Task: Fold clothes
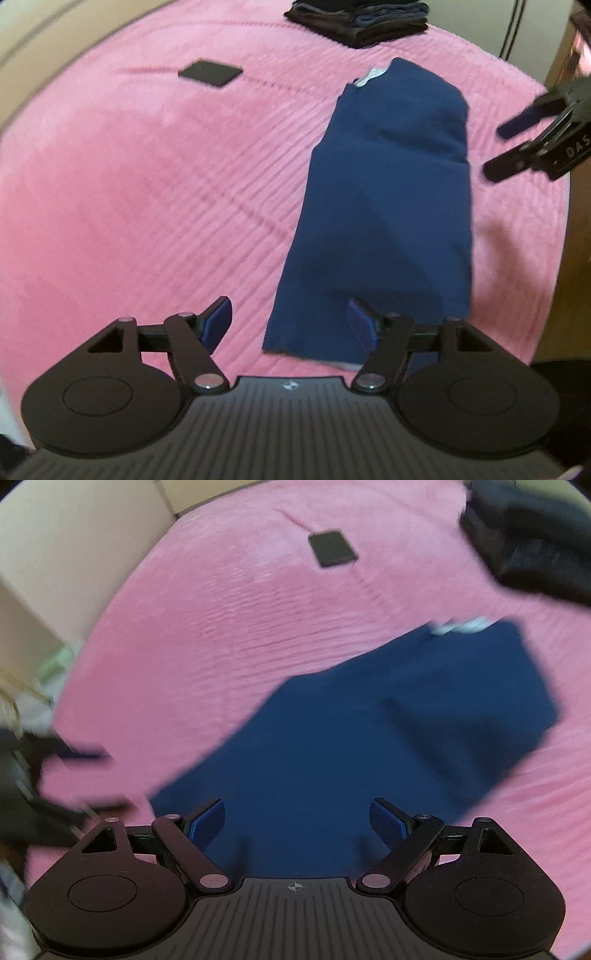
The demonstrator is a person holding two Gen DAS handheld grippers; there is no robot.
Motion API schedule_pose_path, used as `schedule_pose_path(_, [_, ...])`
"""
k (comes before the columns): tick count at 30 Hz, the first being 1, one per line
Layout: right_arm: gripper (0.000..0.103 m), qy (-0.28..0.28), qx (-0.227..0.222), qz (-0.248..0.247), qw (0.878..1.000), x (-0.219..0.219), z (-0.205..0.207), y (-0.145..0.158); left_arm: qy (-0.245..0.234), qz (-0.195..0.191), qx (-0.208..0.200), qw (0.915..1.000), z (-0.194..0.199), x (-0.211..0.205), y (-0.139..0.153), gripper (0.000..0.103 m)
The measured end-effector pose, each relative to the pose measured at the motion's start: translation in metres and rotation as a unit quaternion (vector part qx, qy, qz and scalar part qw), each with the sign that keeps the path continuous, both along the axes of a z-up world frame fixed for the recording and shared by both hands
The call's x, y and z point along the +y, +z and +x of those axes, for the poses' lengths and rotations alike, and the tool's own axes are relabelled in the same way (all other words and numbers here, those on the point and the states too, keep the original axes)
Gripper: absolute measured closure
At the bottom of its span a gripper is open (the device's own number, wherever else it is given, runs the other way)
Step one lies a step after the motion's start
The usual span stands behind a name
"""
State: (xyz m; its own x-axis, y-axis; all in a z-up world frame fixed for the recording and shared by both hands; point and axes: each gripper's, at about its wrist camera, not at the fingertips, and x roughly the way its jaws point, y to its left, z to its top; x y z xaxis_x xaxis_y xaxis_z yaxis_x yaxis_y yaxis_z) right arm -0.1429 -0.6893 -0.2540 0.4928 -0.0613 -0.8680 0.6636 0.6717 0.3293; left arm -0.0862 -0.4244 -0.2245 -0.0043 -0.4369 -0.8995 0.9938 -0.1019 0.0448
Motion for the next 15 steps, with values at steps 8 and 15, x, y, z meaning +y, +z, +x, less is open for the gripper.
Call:
schedule_pose_path(8, [0.015, -0.015, 0.015, -0.008, 1.0, -0.016, 0.03, -0.023, 0.01, 0.055, 0.071, 0.9959, 0.032, -0.029, -0.094, 0.055])
schedule_pose_path(15, [0.0, -0.091, -0.023, 0.034, 0.995, -0.036, 0.006, -0.003, -0.048, -0.031, 0.102, 0.9931, 0.011, -0.004, -0.019, 0.1])
